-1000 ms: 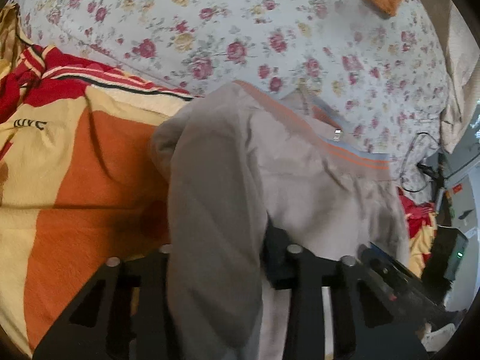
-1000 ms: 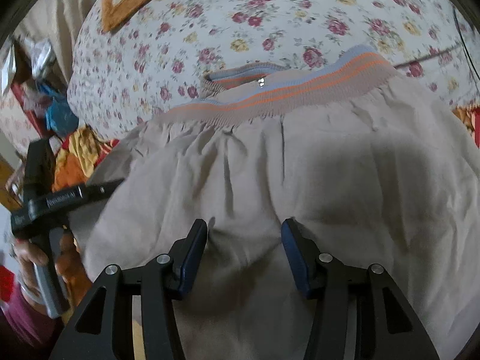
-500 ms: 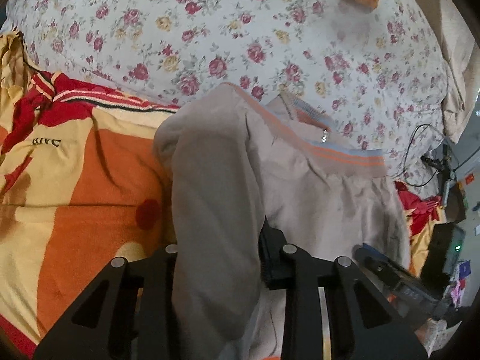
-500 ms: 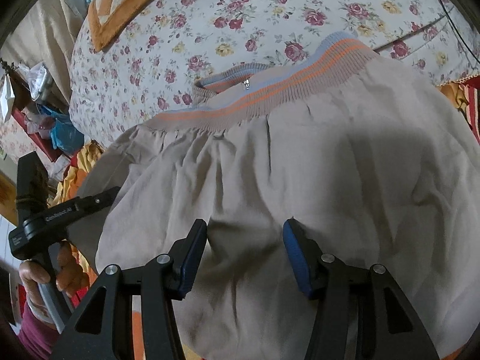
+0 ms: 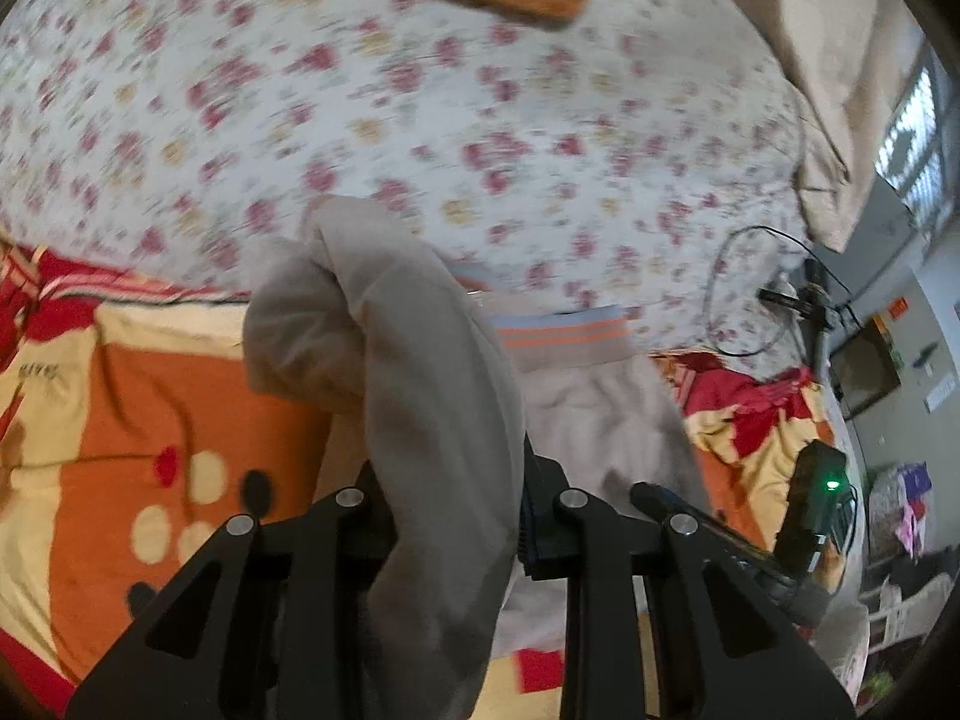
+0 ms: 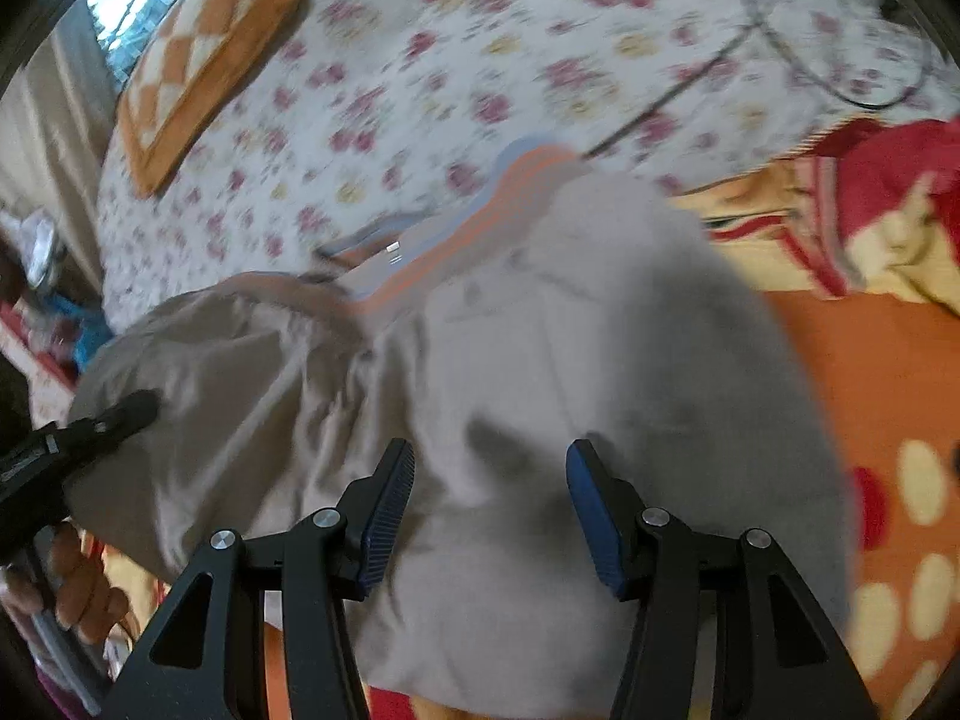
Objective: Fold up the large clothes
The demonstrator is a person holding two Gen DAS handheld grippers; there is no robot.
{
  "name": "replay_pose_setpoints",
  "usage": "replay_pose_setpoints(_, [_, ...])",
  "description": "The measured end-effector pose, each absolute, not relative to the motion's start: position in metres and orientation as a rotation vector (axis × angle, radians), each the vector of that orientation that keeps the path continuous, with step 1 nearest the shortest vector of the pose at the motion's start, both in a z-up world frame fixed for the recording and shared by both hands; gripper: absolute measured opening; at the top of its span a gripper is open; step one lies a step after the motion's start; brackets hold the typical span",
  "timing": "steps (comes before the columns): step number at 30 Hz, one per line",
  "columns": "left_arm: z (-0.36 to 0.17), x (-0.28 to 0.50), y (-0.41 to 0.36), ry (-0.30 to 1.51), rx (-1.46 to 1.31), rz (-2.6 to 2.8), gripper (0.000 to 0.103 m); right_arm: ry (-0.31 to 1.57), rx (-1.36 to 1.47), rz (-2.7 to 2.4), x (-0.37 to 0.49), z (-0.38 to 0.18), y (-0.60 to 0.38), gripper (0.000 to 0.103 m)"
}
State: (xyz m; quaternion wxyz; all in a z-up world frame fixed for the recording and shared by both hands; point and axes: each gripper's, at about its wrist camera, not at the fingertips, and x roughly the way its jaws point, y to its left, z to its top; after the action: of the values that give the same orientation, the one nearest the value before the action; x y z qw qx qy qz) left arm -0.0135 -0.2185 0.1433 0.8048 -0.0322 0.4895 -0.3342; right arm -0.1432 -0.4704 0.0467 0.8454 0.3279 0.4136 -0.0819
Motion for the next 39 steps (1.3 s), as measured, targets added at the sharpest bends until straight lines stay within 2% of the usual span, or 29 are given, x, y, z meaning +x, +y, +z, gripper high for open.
replay_pose_setpoints(8, [0.162, -0.049, -0.313, 1.014, 0.027, -0.842, 0.023, 0.797, 1.021, -0.197, -0.176, 0.025, -0.529, 0.054])
replay_pose_setpoints(12, [0.147, -0.069, -0.355, 1.036, 0.075, -0.914, 0.023, 0.778, 1.173, -0.181, -0.181, -0.001, -0.548, 0.054])
replay_pose_setpoints(16, [0.118, -0.08, -0.38, 1.094, 0.093, -0.976, 0.024, 0.78, 1.168, -0.18, -0.177, -0.002, -0.549, 0.054])
replay_pose_setpoints(19, [0.105, -0.084, -0.38, 1.124, 0.084, -1.006, 0.028, 0.792, 1.139, -0.179, -0.176, 0.0, -0.548, 0.055])
replay_pose_setpoints(21, [0.108, -0.085, -0.374, 1.145, 0.053, -1.035, 0.04, 0.783, 1.164, -0.174, -0.179, -0.003, -0.551, 0.055])
replay_pose_setpoints(23, [0.113, -0.086, -0.37, 1.156, 0.044, -1.045, 0.045, 0.763, 1.208, -0.166, -0.181, -0.008, -0.555, 0.055])
replay_pose_setpoints(24, [0.117, -0.088, -0.367, 1.155, 0.037, -1.068, 0.057, 0.753, 1.239, -0.162, -0.182, -0.011, -0.557, 0.055])
replay_pose_setpoints(26, [0.128, -0.094, -0.358, 1.153, 0.034, -1.113, 0.064, 0.738, 1.277, -0.155, -0.186, -0.015, -0.559, 0.055])
replay_pose_setpoints(31, [0.161, -0.097, -0.319, 1.077, 0.044, -1.117, 0.064, 0.721, 1.316, -0.143, -0.19, -0.016, -0.562, 0.055])
replay_pose_setpoints(33, [0.166, -0.089, -0.3, 1.054, 0.026, -1.063, 0.069, 0.713, 1.34, -0.143, -0.192, -0.016, -0.563, 0.055])
replay_pose_setpoints(39, [0.133, -0.059, -0.285, 1.073, 0.055, -0.815, 0.069, 0.664, 1.447, -0.147, -0.205, -0.018, -0.569, 0.057])
